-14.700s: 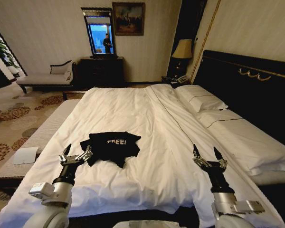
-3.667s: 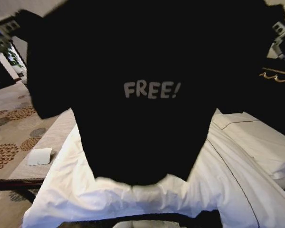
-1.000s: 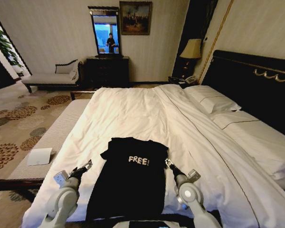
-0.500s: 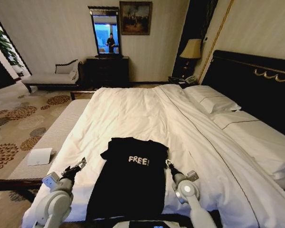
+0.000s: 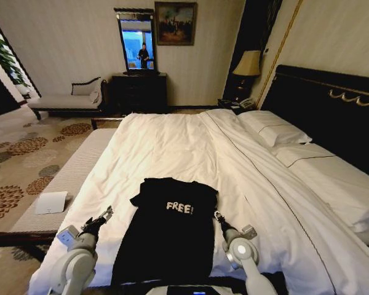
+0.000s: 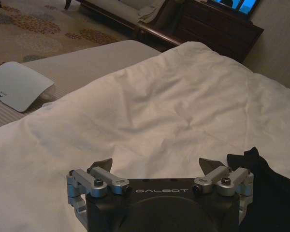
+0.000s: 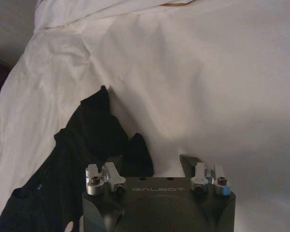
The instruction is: Fold the clothes on the bed.
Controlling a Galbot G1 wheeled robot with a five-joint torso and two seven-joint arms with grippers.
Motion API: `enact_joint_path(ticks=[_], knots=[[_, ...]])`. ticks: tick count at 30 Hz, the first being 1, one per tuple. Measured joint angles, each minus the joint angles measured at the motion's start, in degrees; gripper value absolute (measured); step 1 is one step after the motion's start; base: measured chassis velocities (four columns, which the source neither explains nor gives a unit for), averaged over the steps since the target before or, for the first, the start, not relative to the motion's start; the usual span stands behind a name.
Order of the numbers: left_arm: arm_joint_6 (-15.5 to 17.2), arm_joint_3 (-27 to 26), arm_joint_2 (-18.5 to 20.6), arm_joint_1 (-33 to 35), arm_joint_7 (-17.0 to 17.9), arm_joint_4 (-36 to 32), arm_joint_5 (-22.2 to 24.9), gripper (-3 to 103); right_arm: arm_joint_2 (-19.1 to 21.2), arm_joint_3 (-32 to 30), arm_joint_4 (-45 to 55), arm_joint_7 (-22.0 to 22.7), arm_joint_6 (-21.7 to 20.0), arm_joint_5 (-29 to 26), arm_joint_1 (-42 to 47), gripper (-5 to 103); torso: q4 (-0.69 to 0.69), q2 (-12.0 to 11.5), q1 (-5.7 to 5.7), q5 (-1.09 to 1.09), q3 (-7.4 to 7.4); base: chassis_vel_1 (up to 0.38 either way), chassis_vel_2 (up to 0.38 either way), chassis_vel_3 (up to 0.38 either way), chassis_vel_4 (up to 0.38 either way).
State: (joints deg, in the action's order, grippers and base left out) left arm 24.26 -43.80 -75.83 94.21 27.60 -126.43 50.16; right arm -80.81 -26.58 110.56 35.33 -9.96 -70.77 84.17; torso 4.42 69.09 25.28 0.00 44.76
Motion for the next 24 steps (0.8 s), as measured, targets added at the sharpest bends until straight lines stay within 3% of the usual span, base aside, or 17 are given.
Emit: enact_joint_path(ticks=[5, 9, 11, 13, 18, 24], knots=[[-0.1, 0.0, -0.1, -0.1, 0.1, 0.0, -0.3, 100, 0.0, 0.2, -0.9, 0.0, 0.4, 0.9, 0.3, 63, 0.0, 0.0, 0.0, 0.0, 0.0, 0.0, 0.0, 0.0, 0.0], [-0.1, 0.0, -0.3, -0.1, 0.3, -0.1, -0.5, 100, -0.4, 0.6, -1.4, 0.1, 0.5, 1.0, -0.1, 41, 0.0, 0.0, 0.0, 0.0, 0.0, 0.0, 0.0, 0.0, 0.0], [-0.1, 0.0, -0.4, -0.1, 0.3, -0.1, -0.5, 100, -0.5, 0.8, -1.5, 0.1, 0.5, 1.0, -0.3, 41, 0.0, 0.0, 0.0, 0.0, 0.0, 0.0, 0.0, 0.0, 0.0], [-0.1, 0.0, -0.4, 0.0, 0.4, -0.1, -0.5, 100, -0.6, 1.0, -1.8, 0.2, 0.5, 1.0, -0.9, 31, 0.0, 0.0, 0.0, 0.0, 0.0, 0.0, 0.0, 0.0, 0.0], [-0.1, -0.2, -0.4, 0.0, 0.5, -0.2, -0.5, 100, -0.5, 1.3, -2.6, 0.3, 0.5, 1.0, -2.0, 18, 0.0, 0.0, 0.0, 0.0, 0.0, 0.0, 0.0, 0.0, 0.0], [-0.1, 0.0, -0.9, -0.1, 0.5, 0.4, -0.7, 100, -0.2, 1.4, -3.5, 0.5, 0.5, 1.0, -3.4, 15, 0.0, 0.0, 0.0, 0.0, 0.0, 0.0, 0.0, 0.0, 0.0]])
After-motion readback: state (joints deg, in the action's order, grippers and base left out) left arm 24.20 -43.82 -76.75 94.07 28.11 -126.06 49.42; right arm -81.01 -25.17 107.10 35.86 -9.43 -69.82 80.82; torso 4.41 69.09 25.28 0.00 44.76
